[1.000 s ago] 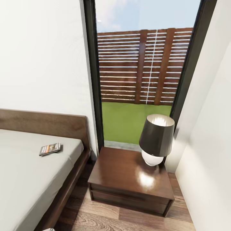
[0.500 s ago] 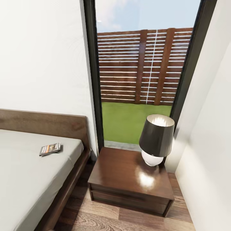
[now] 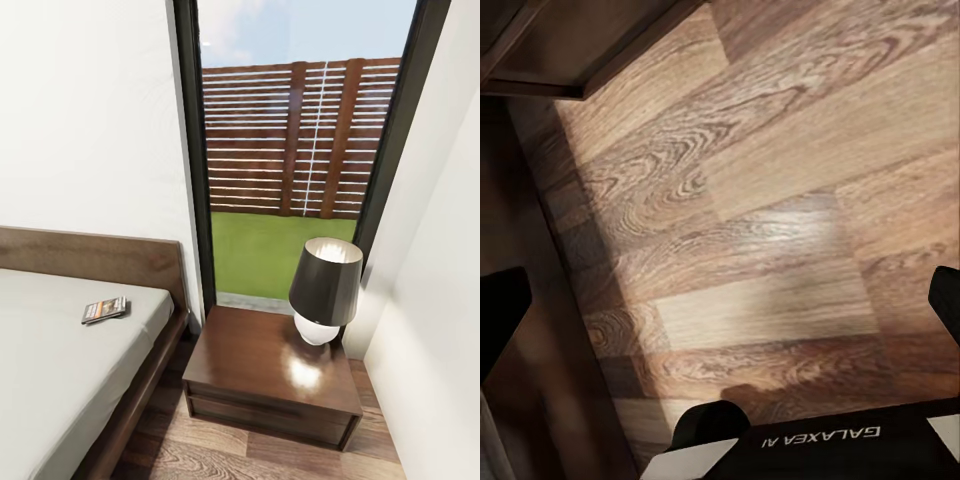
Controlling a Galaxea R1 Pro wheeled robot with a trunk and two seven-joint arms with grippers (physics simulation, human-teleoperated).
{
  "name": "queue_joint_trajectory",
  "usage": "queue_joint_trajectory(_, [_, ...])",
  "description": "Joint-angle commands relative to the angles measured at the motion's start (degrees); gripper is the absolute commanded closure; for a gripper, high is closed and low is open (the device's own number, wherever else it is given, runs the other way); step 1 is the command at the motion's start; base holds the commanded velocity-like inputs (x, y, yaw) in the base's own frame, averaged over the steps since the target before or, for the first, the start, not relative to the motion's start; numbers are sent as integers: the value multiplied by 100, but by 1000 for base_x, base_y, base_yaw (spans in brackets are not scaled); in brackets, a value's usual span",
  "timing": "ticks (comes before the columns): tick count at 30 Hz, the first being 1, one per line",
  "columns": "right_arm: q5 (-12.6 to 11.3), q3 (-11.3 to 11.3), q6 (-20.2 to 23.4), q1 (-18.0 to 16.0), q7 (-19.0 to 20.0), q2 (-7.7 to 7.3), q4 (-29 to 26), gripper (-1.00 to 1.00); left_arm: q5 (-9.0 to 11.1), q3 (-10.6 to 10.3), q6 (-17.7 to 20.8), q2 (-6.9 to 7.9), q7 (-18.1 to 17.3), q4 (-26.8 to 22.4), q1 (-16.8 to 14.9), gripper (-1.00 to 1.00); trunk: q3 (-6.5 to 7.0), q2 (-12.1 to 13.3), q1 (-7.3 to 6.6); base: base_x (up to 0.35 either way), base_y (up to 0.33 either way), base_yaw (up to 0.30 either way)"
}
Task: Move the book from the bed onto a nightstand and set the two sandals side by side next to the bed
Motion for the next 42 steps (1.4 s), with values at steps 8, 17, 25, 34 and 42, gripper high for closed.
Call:
queue_joint_trajectory(8, [-36,-25,-41,3,86,-2,21,-100,2,74,14,7,-182,-21,14,-100,-5,-3,0,0,0,0])
queue_joint_trajectory(17, [-23,-25,-52,4,87,-2,22,-100,14,86,22,11,-163,-23,17,-100,-5,-3,0,30,0,0])
queue_joint_trajectory(25, [-27,-28,-58,4,85,-2,22,-100,25,89,34,17,-177,-23,17,-100,-5,-3,0,146,0,0])
queue_joint_trajectory(34, [-25,-19,-57,4,85,-2,22,-100,30,92,39,39,-161,-23,17,-100,-5,-3,0,155,0,0])
queue_joint_trajectory(42, [-46,-1,-57,4,85,4,22,-100,37,110,19,49,-175,-48,17,-100,-5,-3,0,45,0,0])
